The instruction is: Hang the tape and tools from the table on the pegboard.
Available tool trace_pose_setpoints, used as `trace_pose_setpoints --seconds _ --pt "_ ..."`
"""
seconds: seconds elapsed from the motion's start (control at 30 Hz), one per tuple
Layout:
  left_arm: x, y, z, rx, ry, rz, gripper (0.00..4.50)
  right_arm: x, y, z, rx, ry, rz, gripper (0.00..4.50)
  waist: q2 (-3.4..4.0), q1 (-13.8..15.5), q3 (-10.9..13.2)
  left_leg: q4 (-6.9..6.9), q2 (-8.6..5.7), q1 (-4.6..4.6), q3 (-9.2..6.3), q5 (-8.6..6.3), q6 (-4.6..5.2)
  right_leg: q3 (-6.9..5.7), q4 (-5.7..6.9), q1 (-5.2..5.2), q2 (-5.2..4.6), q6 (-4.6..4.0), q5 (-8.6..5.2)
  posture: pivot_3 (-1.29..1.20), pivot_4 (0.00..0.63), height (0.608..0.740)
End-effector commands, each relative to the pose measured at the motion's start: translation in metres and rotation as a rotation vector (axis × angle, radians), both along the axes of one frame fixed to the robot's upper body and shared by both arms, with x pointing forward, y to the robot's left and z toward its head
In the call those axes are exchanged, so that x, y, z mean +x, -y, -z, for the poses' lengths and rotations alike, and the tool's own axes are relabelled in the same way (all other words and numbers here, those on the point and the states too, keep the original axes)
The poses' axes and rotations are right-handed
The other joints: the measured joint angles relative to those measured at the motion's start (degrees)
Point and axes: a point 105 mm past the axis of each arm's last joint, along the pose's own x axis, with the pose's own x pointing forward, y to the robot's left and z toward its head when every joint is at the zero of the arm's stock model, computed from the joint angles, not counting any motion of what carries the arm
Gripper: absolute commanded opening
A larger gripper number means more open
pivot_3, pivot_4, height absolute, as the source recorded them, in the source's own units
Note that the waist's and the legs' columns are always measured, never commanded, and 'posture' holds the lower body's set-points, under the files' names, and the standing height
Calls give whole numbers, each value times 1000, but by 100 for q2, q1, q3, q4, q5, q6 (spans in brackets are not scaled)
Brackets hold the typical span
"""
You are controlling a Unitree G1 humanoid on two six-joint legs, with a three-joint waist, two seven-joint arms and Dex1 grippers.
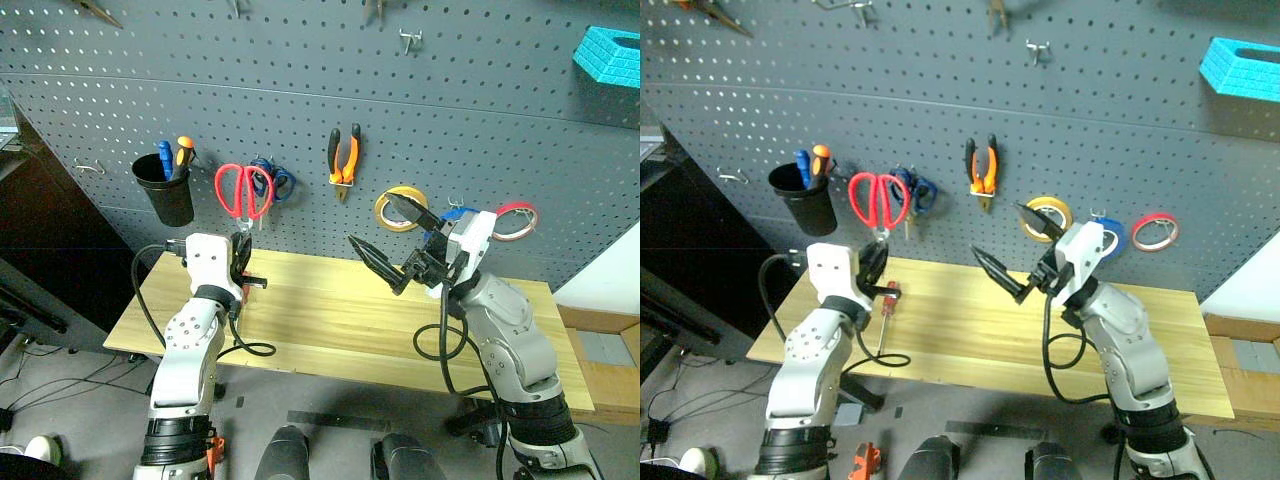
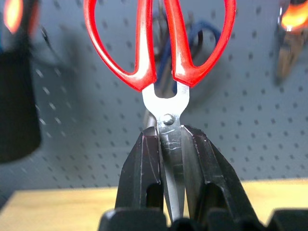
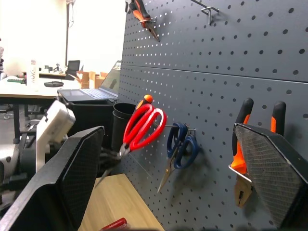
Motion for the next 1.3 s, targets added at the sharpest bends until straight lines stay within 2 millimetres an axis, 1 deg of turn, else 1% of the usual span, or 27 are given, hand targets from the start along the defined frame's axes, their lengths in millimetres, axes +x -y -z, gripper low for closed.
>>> trace_pose_setpoints --seconds 0.03,0.3,0.53,0.67,0.77,0.93,1.07,1.13,1.17,1.2,1.3 --pt "8 3 -14 1 27 33 249 -7 -2 -10 11 39 -10 4500 0 -2 0 0 0 0 0 0 0 0 0 0 0 0 0 210 74 740" --pt "13 2 -16 12 16 47 249 -7 -2 -10 9 32 4 4500 0 -8 0 0 0 0 -1 0 0 0 0 0 0 0 0 199 79 740" --pt "19 7 -17 27 4 70 249 -6 -3 -9 6 30 9 4500 0 -10 0 2 0 0 0 0 0 0 1 0 0 0 0 196 81 740" --pt "20 8 -18 64 6 81 249 -6 -3 -8 1 29 13 4500 0 -11 0 1 0 0 0 0 0 0 1 0 0 0 0 195 82 740" --pt "20 7 -17 75 -7 84 249 -5 -2 -7 1 26 19 4500 0 -18 0 1 0 0 0 0 0 1 1 0 0 0 0 193 85 740" --pt "24 1 -18 63 -18 66 249 -5 -2 -7 -1 24 21 4500 0 -17 0 1 0 0 0 0 0 0 1 0 0 0 0 192 87 740" --pt "26 0 -19 68 -21 66 249 -6 -3 -6 -2 24 21 4500 0 -18 0 1 0 0 0 0 0 0 1 0 0 0 0 189 89 740" --pt "26 0 -21 72 -13 65 972 -6 -2 -6 -3 24 21 4500 0 -18 0 1 0 -1 0 0 0 0 1 0 0 0 0 187 91 740" --pt "26 0 -20 73 -12 65 1163 -6 -2 -6 -4 23 21 4500 0 -19 0 1 0 0 0 0 0 0 1 0 0 0 0 187 91 740" --pt "26 0 -20 74 -11 65 1570 -7 -2 -6 -4 23 21 4500 0 -19 0 0 0 0 0 0 0 0 1 0 0 0 0 185 94 740" --pt "23 0 -17 74 -16 63 2535 -8 -2 -5 -8 24 19 4500 0 -25 1 1 0 0 0 0 0 0 1 -1 0 0 0 180 101 740"
